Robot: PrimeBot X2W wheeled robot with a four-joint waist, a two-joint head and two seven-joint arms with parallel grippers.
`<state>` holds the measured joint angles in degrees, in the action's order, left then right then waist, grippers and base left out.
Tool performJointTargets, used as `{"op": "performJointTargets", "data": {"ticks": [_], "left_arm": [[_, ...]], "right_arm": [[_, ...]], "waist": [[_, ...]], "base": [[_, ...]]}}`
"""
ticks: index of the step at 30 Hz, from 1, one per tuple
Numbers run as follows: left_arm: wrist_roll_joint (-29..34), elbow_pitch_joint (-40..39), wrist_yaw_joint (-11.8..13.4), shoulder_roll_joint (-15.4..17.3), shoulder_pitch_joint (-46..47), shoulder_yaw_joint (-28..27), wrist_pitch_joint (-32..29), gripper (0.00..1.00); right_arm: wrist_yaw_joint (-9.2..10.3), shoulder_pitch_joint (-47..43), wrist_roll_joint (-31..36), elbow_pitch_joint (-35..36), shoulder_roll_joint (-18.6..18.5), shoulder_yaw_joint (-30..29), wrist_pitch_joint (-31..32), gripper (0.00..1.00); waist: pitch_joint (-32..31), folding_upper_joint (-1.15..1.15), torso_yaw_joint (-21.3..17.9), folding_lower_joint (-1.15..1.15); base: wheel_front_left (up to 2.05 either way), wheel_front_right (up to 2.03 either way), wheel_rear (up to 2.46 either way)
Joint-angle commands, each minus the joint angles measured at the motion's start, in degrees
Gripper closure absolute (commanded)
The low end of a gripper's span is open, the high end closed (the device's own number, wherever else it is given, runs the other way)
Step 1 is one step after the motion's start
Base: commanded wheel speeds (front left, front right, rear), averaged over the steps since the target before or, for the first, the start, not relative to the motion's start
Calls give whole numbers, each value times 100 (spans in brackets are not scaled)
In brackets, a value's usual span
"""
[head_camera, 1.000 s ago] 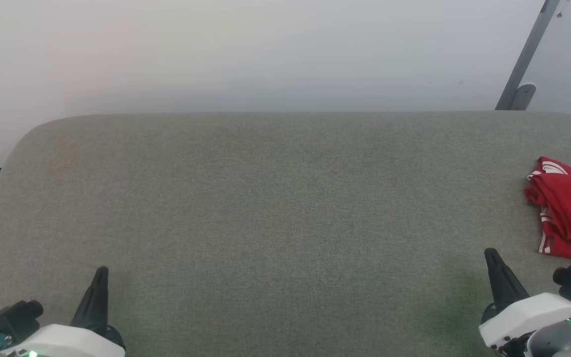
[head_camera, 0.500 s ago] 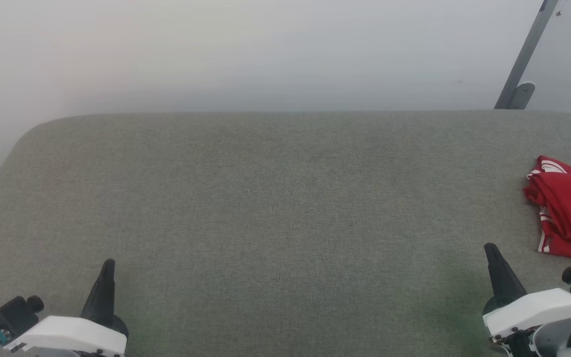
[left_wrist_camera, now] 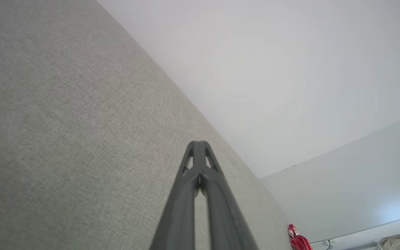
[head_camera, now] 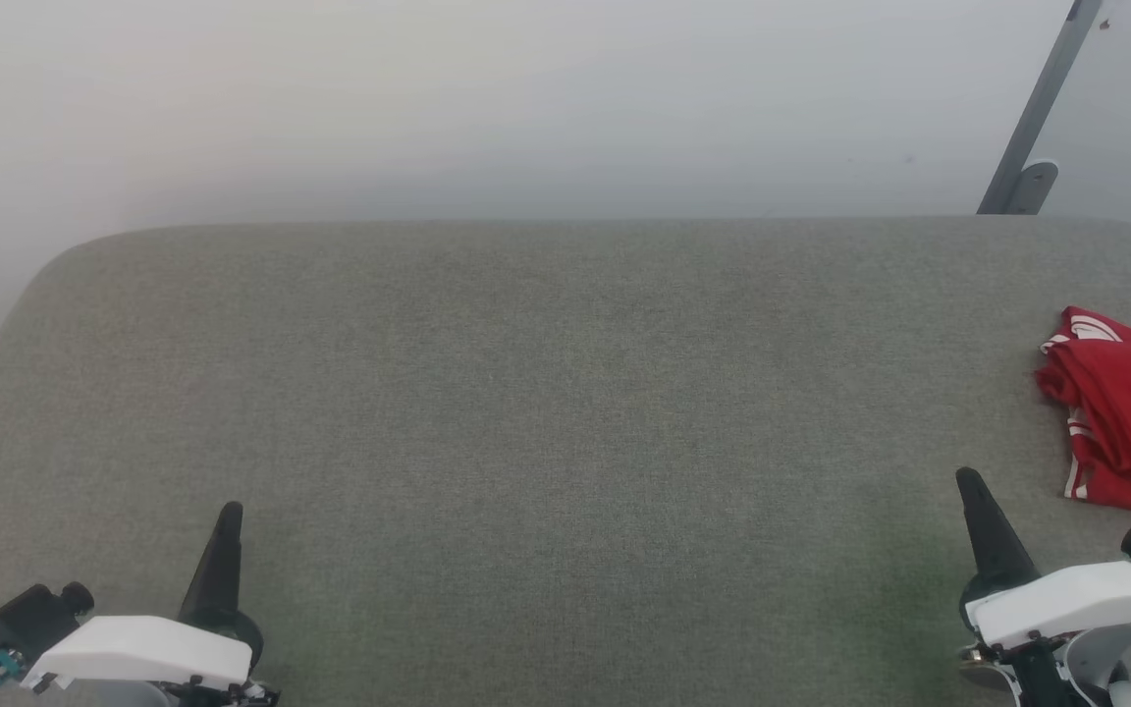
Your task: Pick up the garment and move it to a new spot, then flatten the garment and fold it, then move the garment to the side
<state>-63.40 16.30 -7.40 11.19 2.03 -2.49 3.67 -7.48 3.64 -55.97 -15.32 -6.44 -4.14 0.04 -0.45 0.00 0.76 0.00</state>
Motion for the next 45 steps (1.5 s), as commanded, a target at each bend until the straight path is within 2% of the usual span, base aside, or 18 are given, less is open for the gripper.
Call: {"op": "performJointTargets", "data": {"ticks": [1, 45], "left_arm": [[-115, -86, -6, 15, 156, -62, -36, 100], [-1946, -191, -12, -547, 354, -301, -694, 100]], "right_arm": [[-2, 124, -165, 81, 4, -32, 47, 100], [-2, 241, -2447, 127, 241, -173, 458, 100]], "waist": [[1, 0, -1, 0], [36, 0, -44, 0]], "base": [[0, 0, 0], [0, 0, 0]]}}
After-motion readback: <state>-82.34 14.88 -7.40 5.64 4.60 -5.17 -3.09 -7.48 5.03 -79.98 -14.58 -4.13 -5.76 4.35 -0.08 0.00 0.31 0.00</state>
